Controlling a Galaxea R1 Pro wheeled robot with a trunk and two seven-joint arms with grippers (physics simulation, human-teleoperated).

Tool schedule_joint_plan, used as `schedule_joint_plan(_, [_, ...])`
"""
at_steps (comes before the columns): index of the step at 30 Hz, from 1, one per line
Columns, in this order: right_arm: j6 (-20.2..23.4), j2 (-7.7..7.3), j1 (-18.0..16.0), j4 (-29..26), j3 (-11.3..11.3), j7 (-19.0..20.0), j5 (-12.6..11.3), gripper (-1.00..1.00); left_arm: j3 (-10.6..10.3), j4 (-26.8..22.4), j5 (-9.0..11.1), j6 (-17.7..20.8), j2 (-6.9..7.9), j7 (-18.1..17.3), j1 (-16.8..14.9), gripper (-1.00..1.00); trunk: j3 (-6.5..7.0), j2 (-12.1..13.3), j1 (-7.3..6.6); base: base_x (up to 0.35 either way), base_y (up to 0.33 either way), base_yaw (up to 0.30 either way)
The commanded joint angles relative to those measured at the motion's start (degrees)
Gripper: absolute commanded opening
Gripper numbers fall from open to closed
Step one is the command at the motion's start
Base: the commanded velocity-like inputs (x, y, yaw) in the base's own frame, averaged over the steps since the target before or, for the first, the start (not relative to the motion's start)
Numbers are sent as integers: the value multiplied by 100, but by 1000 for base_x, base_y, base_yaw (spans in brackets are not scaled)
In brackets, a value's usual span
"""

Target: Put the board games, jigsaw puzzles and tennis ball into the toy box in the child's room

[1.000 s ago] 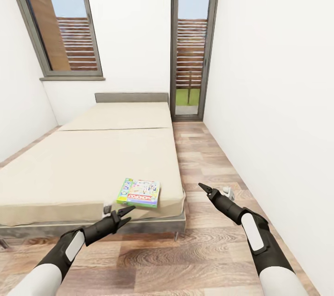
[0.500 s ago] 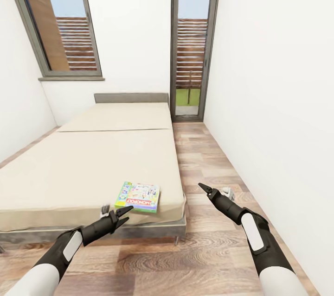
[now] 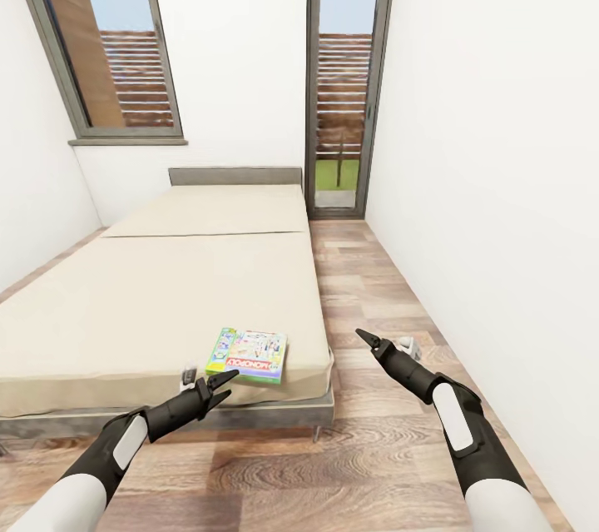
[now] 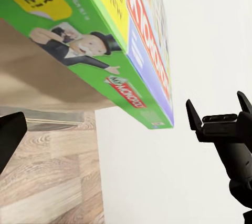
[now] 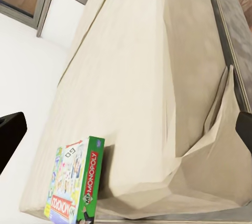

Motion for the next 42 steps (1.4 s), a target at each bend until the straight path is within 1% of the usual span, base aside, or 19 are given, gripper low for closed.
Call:
schedule_joint_plan(1, [46,6,-4,-2,-24,10,-23,100,8,2,19,42,0,-9,-3,100,-5,-2,-1,40,0,0])
schedule_joint_plan(9, [46,6,-4,-2,-24,13,-23,100,8,2,19,39,0,-1,-6,100,-5,-2,-1,100,0,0])
schedule_joint_plan(42, [46,-2,-4,-2,-27,14,-23,100,0,2,19,26,-9,0,-4,100,-5,-2,-1,20,0,0])
